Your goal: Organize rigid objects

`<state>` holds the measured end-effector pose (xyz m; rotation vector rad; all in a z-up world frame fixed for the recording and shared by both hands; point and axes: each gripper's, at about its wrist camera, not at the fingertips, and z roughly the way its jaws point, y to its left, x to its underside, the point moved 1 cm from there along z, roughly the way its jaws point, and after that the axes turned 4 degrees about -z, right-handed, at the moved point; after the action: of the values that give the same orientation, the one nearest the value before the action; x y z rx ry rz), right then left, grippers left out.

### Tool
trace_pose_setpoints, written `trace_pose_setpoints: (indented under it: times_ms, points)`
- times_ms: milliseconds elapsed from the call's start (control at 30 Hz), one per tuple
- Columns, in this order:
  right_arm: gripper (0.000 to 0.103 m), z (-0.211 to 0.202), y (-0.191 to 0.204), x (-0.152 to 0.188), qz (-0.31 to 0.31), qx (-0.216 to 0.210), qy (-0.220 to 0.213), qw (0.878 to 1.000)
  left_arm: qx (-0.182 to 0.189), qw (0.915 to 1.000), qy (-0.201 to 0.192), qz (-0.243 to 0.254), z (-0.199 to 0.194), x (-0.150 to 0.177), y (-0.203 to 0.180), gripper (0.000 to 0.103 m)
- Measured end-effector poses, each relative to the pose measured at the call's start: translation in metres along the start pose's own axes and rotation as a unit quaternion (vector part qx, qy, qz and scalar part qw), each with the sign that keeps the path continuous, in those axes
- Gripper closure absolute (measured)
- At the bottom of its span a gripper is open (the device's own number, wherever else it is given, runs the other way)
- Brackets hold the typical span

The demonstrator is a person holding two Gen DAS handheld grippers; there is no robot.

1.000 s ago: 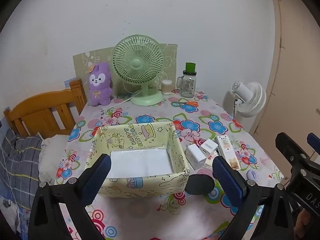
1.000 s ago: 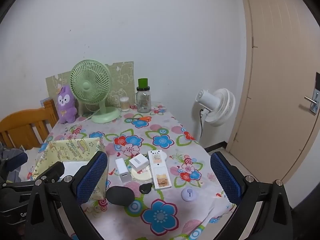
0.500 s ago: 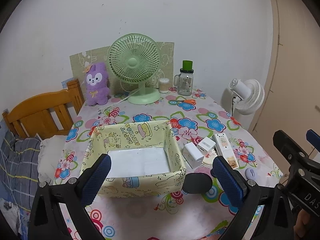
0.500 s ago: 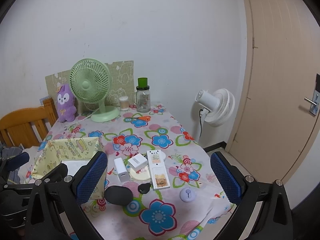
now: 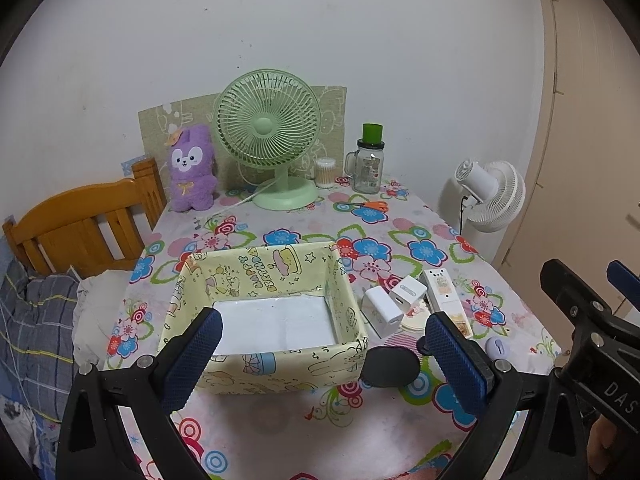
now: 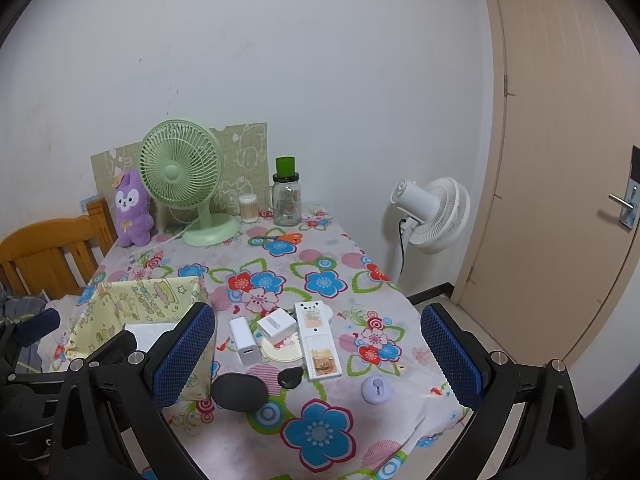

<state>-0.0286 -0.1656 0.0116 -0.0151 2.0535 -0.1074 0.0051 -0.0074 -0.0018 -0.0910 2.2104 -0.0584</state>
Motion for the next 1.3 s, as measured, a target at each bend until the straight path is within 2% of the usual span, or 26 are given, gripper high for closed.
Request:
trace_pose_setpoints:
  times_ms: [667,967,1200,1300]
  points:
    - [0.000,-0.005,0.003,0.002,0.003,-0.007,-0.009,1.000,-0.020,0.9991,-0.037,0.000,-0.011,0.001,0.003,0.001]
    - [0.000,-0.009,0.004,0.001,0.001,0.006,-0.016,1.000,-0.017,0.9989,-0.043,-0.001,-0.013,0.002,0.003,0.001]
    - [0.000,-0.015,0.002,0.002,0.006,0.009,-0.031,0.999,-0.021,0.9968,-0.077,0.000,-0.022,0.005,0.003,0.001]
    - [0.000,-0.015,0.002,0.003,0.007,0.004,-0.031,0.999,-0.017,0.9971,-0.075,0.000,-0.021,0.005,0.002,0.000]
